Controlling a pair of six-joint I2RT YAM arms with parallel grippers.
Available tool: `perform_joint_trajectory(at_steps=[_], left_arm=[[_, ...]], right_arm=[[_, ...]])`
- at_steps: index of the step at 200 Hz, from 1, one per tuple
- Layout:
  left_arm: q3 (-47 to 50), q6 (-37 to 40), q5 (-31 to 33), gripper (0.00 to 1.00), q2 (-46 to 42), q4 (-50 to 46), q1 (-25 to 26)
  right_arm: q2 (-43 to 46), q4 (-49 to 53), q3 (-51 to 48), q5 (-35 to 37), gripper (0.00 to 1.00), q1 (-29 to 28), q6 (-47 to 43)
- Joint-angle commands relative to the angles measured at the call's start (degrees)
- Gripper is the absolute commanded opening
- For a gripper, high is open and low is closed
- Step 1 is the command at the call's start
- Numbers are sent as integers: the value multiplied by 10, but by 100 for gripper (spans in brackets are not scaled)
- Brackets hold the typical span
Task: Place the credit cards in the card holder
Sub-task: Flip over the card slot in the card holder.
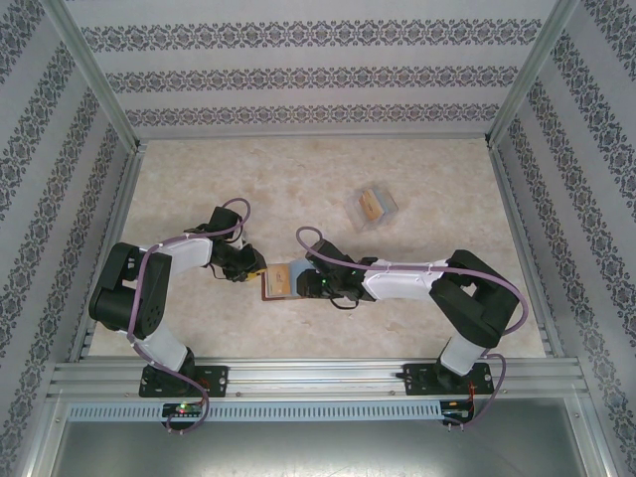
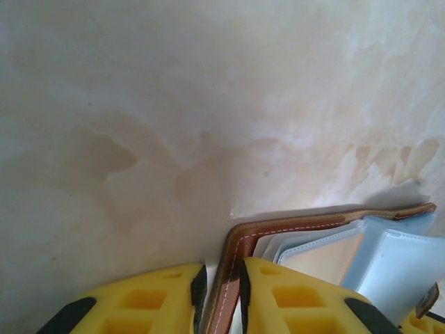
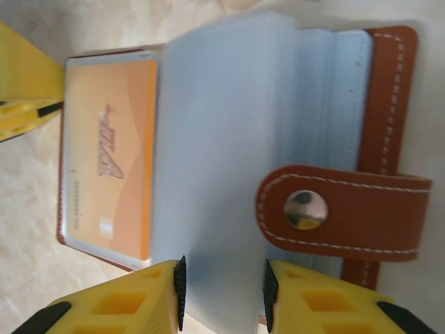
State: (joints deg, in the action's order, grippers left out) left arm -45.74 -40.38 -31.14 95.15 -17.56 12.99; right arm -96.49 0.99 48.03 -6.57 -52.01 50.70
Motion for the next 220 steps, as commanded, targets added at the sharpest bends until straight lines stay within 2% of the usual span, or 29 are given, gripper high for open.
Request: perform_joint_trajectory(at_steps=[1, 115, 220], left_arm=[[15, 8, -22, 24, 52, 70, 19], [18, 6, -25, 26, 19, 73, 17], [21, -4, -19, 41, -41, 74, -12]], right_arm=[[12, -46, -4, -14, 38, 0, 3], [14, -130, -12, -32, 38, -2, 26], [-27, -199, -5, -61, 43, -11, 46]])
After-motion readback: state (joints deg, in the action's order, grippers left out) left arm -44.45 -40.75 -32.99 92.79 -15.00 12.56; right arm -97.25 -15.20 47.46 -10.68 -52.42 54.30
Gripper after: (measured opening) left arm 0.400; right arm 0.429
